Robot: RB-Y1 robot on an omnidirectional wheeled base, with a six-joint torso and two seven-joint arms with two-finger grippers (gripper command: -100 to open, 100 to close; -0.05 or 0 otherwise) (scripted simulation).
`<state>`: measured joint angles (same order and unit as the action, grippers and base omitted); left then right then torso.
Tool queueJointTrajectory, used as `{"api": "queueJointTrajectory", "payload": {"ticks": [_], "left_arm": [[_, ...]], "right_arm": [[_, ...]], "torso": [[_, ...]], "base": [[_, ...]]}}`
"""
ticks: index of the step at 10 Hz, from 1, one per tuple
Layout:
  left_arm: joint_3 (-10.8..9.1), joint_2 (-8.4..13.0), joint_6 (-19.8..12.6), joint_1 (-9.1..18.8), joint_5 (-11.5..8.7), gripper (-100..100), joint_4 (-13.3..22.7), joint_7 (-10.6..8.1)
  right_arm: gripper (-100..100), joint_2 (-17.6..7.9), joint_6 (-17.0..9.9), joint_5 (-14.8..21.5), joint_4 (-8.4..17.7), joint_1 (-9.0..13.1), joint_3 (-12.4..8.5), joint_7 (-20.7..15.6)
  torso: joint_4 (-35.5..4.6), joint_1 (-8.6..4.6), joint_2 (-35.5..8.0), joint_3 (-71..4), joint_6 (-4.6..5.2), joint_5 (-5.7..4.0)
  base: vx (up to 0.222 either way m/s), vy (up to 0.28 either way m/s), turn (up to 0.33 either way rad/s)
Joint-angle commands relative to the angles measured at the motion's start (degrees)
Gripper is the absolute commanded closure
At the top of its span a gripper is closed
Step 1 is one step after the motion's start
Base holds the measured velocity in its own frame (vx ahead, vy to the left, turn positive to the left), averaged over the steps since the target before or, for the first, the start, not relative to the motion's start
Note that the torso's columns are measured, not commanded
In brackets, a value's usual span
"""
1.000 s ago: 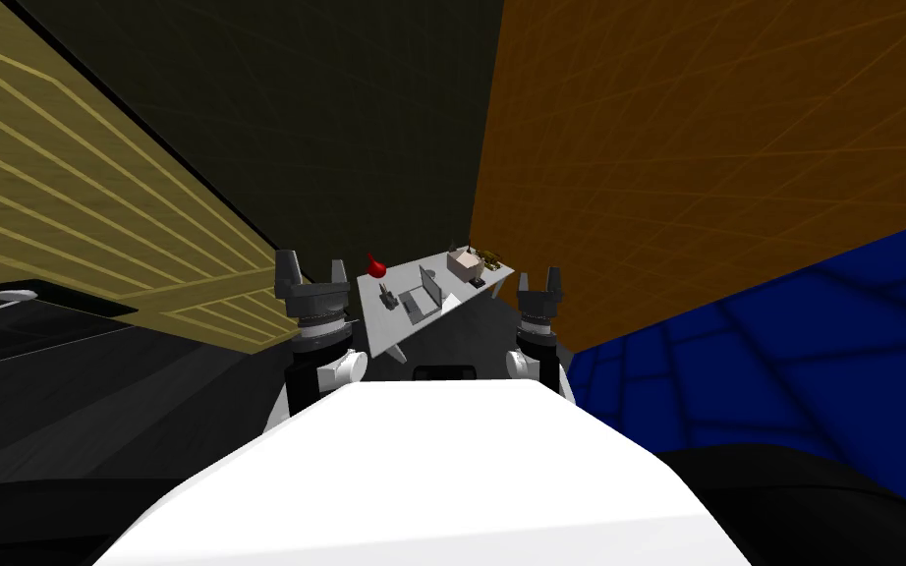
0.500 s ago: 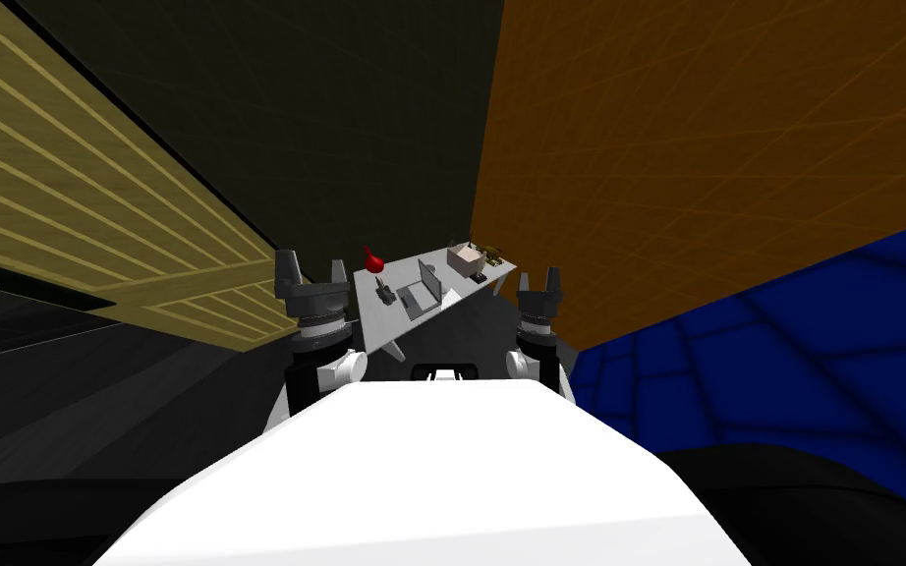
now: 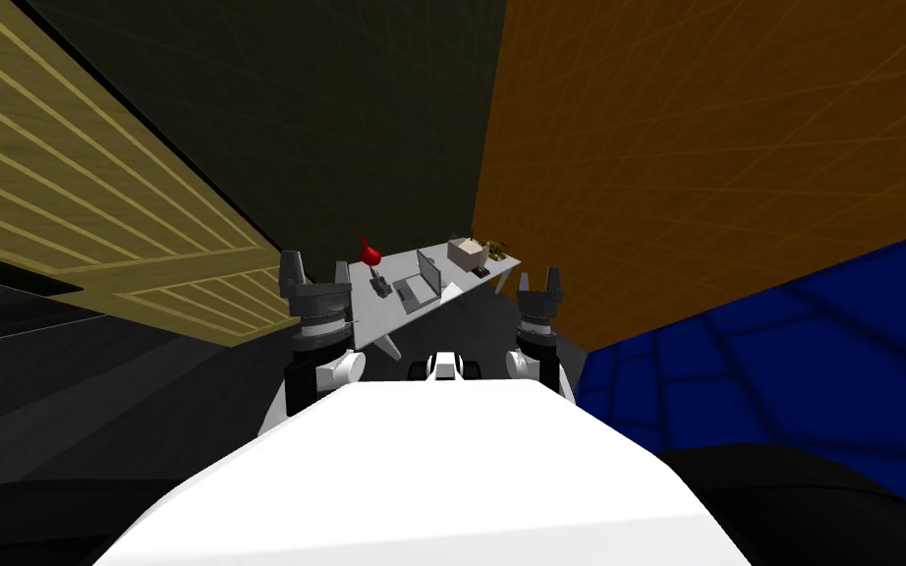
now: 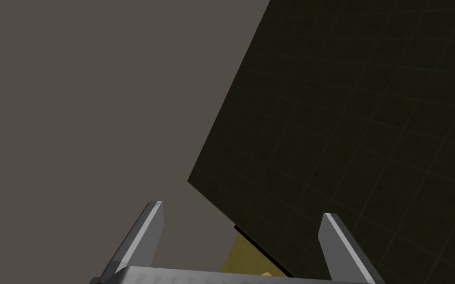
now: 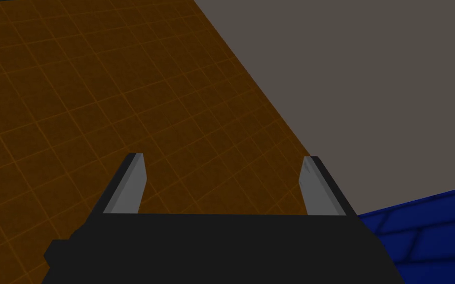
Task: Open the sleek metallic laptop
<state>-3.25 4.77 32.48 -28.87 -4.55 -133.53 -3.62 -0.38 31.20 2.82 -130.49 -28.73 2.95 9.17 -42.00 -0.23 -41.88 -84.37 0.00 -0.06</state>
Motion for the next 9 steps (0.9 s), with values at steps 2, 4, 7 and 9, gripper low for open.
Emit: {"api": "queueJointTrajectory", "payload": {"ticks": [2,4,7,9], "left_arm": [[-1.71,2.6,-2.6,1.8,-2.2,-100,3.8,-0.68],[-2.66,3.1,-4.0,2.6,-3.5,-100,6.0,-1.07],[-4.17,3.4,-6.2,4.0,-5.6,-100,9.4,-1.69],[-5.13,3.4,-7.6,5.0,-6.9,-100,11.6,-2.09]], "right_arm": [[0,0.0,0.0,0.0,0.0,0.0,0.0,0.0],[0,0.0,0.0,0.0,0.0,0.0,0.0,0.0],[0,0.0,0.0,0.0,0.0,0.0,0.0,0.0],[0,0.0,0.0,0.0,0.0,0.0,0.0,0.0]], "torso": [[-0.2,0.03,-0.2,-0.3,0.0,0.01],[-0.3,0.23,-0.5,-0.1,0.0,0.06],[-0.3,0.28,-0.3,-0.3,-0.01,0.08],[-0.3,0.14,-0.4,-0.2,0.01,0.04]], "base": [[0.131,-0.168,0.088],[0.096,-0.163,0.104],[0.127,-0.154,0.102],[0.123,-0.179,0.104]]}}
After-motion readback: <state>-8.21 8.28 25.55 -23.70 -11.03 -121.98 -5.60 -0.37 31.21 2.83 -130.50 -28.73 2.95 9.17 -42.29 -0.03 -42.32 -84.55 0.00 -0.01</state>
